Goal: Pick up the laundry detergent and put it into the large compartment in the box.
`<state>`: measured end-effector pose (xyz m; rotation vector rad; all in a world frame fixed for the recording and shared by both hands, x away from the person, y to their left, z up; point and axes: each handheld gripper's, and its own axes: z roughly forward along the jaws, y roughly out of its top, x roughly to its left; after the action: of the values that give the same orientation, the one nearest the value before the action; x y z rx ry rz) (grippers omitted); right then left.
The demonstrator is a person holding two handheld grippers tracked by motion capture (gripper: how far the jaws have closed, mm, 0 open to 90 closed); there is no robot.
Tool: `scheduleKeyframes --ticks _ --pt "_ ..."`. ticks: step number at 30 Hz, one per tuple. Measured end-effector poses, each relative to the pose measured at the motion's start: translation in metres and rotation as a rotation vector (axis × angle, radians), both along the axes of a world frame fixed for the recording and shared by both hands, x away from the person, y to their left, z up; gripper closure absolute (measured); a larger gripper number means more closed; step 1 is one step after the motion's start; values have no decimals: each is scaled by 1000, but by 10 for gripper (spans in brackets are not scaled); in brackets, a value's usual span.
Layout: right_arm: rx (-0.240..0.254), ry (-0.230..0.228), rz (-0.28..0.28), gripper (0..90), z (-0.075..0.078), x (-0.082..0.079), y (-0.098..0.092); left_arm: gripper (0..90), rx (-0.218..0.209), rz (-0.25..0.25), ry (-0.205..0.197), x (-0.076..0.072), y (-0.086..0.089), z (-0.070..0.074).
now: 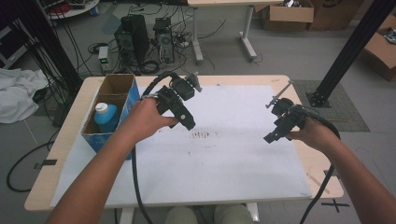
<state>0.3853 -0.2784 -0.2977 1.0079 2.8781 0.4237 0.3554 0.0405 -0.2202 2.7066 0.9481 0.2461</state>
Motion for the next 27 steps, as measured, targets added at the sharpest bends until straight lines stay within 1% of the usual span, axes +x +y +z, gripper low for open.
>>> scheduleKeyframes --ticks 4,6,9,11,16,20,22,27 --pt "-3 4 4 182 -1 0 2 192 15 -18 5 2 -7 -7" --pt "-2 5 1 182 -1 1 3 192 12 -27 12 3 -10 -8" --pt "-7 8 8 182 -2 2 4 192 18 -39 16 4 -15 -10" --pt "-7 10 1 182 -1 2 4 193 21 -56 17 3 -17 -12" --pt "-5 7 7 182 -2 3 5 195 30 -89 27 2 -21 -14" --pt "-8 12 5 182 -2 3 6 200 38 -100 31 1 -23 -16" --pt "-7 9 11 182 -2 3 6 200 35 -108 30 1 -24 -17" --pt "-8 10 15 182 -3 3 6 202 44 -135 35 0 -28 -18"
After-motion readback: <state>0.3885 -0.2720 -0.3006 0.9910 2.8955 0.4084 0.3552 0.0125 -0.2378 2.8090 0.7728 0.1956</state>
